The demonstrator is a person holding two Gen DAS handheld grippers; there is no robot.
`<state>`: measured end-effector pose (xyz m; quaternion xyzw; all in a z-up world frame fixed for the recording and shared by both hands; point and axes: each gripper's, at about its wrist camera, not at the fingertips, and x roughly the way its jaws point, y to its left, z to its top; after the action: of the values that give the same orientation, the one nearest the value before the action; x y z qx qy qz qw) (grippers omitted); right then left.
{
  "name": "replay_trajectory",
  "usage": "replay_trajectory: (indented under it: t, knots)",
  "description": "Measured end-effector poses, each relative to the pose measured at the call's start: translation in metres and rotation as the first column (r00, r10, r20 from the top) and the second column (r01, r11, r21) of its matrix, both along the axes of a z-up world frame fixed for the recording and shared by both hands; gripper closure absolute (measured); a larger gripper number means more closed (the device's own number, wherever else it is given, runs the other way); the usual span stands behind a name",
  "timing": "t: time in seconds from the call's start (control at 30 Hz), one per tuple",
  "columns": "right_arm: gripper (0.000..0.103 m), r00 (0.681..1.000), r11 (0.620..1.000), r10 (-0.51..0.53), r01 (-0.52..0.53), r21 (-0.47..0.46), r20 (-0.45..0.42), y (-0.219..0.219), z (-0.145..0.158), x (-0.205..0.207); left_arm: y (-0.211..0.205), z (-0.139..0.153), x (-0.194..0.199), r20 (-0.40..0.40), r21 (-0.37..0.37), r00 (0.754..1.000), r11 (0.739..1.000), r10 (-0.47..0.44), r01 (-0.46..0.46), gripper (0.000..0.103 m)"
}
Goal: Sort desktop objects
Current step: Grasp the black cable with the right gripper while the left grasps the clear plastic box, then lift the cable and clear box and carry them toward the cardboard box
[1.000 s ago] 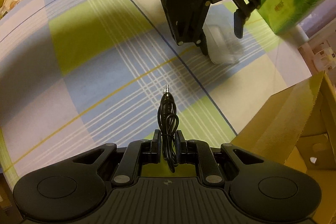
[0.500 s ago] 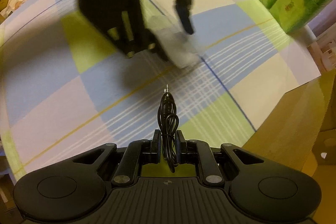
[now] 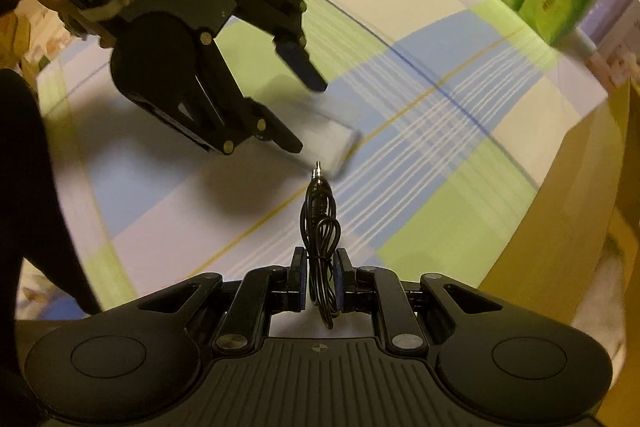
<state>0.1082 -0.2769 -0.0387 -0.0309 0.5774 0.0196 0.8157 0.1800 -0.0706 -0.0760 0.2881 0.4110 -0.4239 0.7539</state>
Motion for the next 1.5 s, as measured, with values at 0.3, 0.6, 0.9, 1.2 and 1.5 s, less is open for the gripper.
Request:
replay_trajectory:
  t: [0.3,0.6,0.9,1.2,1.5]
  knots:
    - [0.093,0.994,0.991,-0.112,0.109,0.082,0.022,0.000,-0.018,-0.028,-0.010,-0.015,0.000,0.008,0.080,0.999,0.996,-0.047,0.046,0.031]
    - [0.093,0.957,0.944,-0.281,0.263,0.197,0.068,-0.018,-0.031,-0.044,-0.017,-0.024,0.009,-0.107,0.132,0.992,0.990,0.059,-0.044,0.051]
    - [0.093,0.921,0.911,-0.372,0.337,0.239,0.119,-0.018,-0.030,-0.062,-0.018,-0.012,-0.030,-0.163,0.022,0.956,0.970,0.243,-0.243,0.051]
    - [0.093,0.882,0.893,-0.429,0.381,0.240,0.197,-0.011,-0.017,-0.088,-0.011,0.006,-0.067,-0.108,-0.086,0.870,0.867,0.482,-0.491,0.051]
    - [0.093,0.867,0.890,-0.440,0.386,0.243,0.234,-0.001,-0.007,-0.107,-0.006,0.024,-0.093,-0.140,-0.171,0.802,0.784,0.580,-0.597,0.051]
